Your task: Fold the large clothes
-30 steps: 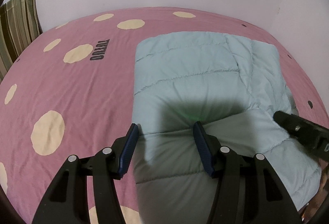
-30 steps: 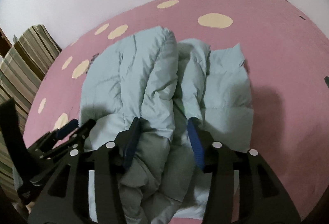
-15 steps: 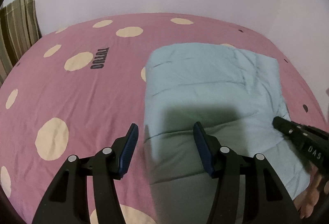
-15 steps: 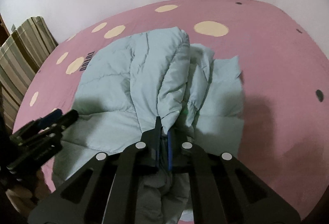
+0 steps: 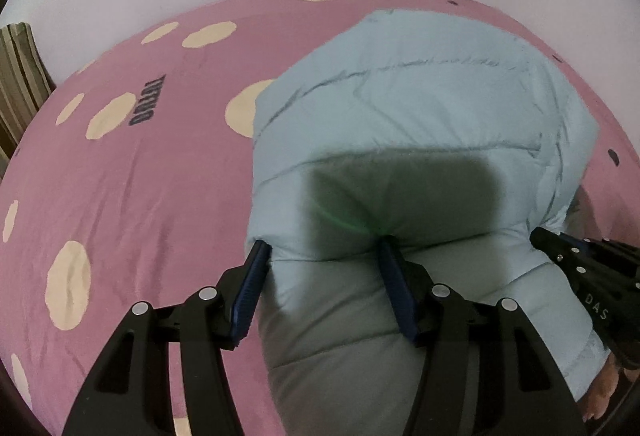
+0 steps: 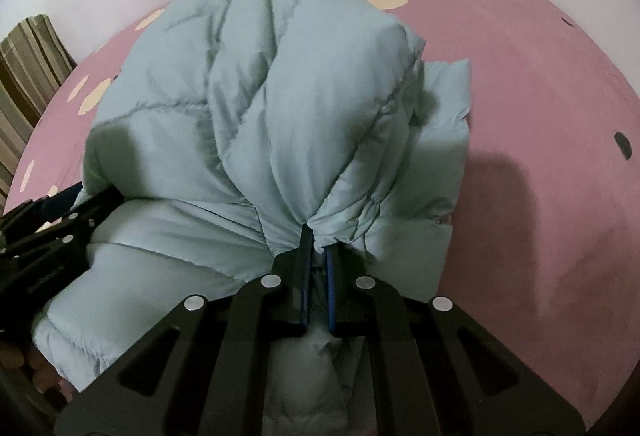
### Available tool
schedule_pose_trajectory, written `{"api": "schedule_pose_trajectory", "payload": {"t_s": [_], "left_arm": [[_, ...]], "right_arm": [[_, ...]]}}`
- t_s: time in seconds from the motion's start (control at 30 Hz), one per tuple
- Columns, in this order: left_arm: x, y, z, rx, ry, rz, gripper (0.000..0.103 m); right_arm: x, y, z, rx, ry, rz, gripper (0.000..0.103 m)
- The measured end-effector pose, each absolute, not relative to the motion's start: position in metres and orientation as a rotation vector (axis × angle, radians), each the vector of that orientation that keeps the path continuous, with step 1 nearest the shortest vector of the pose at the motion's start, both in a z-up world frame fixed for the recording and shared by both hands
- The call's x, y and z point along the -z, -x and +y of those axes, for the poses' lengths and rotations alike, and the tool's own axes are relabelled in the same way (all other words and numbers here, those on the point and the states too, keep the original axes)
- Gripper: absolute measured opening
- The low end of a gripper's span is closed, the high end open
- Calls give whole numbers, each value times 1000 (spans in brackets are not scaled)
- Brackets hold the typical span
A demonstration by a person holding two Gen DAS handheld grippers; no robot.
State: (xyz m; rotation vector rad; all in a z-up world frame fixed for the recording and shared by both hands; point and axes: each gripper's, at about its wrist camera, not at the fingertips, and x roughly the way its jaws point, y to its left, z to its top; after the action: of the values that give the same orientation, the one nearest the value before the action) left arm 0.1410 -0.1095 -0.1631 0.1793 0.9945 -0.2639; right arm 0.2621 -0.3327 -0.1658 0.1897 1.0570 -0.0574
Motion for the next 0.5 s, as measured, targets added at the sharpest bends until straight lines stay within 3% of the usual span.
{"api": "schedule_pose_trajectory", "payload": {"t_s": [0.2, 0.37, 0.5], "left_arm": [[158, -133, -106, 266, -193, 953, 57], [133, -104, -94, 246, -194, 882, 57], [129, -87, -85, 256, -172, 862, 57]], "right_arm": [[157, -259, -334, 53, -219, 1023, 6], [116, -230, -330, 49, -203, 946, 21], [95, -203, -312, -4, -157, 902, 21]]}}
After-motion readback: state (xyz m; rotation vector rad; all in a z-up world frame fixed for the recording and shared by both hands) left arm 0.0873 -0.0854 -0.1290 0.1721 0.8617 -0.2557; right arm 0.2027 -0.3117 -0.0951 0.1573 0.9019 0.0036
